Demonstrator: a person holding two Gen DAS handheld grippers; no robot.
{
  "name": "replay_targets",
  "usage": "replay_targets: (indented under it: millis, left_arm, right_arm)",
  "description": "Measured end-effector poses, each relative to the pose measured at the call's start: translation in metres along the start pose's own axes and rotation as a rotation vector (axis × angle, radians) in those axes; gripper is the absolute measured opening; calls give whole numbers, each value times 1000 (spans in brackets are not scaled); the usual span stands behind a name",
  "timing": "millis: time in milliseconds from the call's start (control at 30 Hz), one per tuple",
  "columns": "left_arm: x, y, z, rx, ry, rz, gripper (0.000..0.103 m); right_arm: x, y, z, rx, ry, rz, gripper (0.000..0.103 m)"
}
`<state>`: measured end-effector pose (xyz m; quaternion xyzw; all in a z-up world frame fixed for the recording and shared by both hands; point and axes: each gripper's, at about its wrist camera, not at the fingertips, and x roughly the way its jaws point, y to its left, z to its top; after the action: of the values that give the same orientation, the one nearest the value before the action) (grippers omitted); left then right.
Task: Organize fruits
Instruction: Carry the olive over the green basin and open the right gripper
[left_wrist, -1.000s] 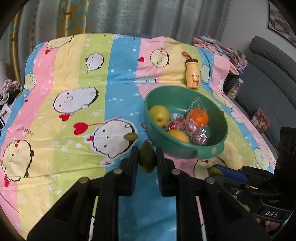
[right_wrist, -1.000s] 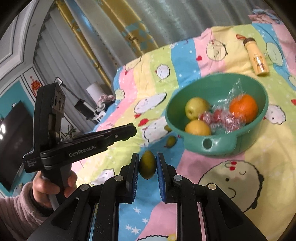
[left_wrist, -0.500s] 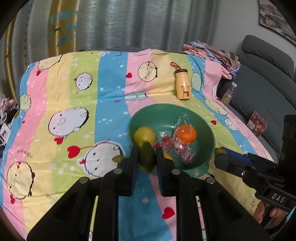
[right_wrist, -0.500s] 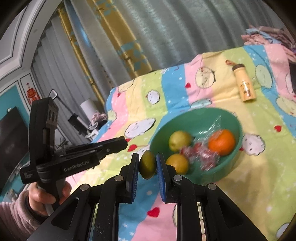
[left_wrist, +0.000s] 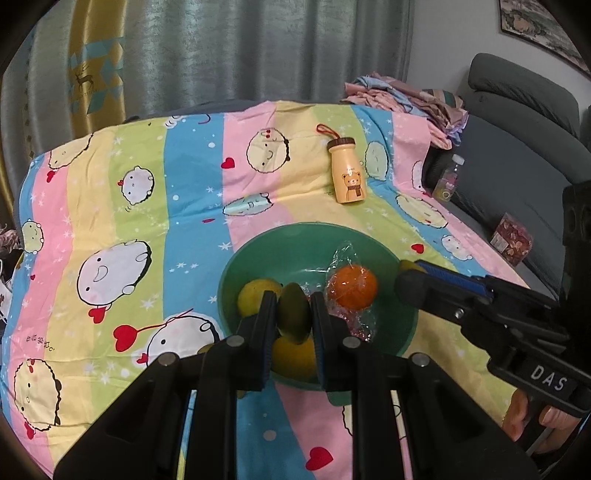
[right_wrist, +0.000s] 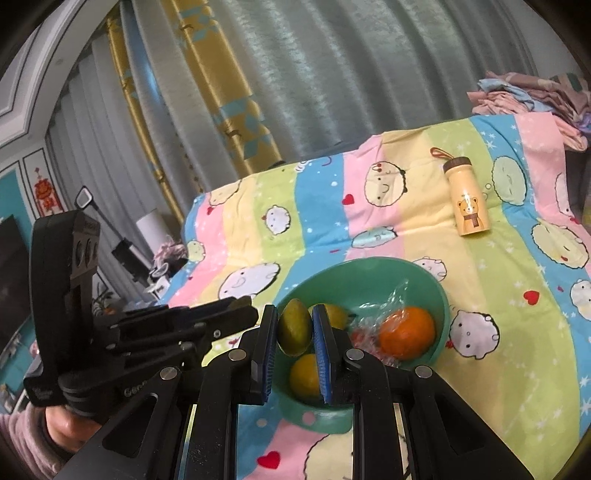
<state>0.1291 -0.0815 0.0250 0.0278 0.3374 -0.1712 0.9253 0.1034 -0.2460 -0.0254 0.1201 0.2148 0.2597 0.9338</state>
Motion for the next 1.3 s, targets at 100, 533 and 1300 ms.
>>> replay_targets:
  millis: [100,533,1300]
  left_arm:
    - [11,-1,0,4,24,2,18]
    - [50,-10,-9,39,116,9,19]
    - [61,-17,-11,93,143,47,18]
  right_arm:
    - [10,-7,-1,8,20,-22,21]
    - [40,-19,-18,-18,137,-119,21]
    - [42,-25,-19,-14,150,-146,21]
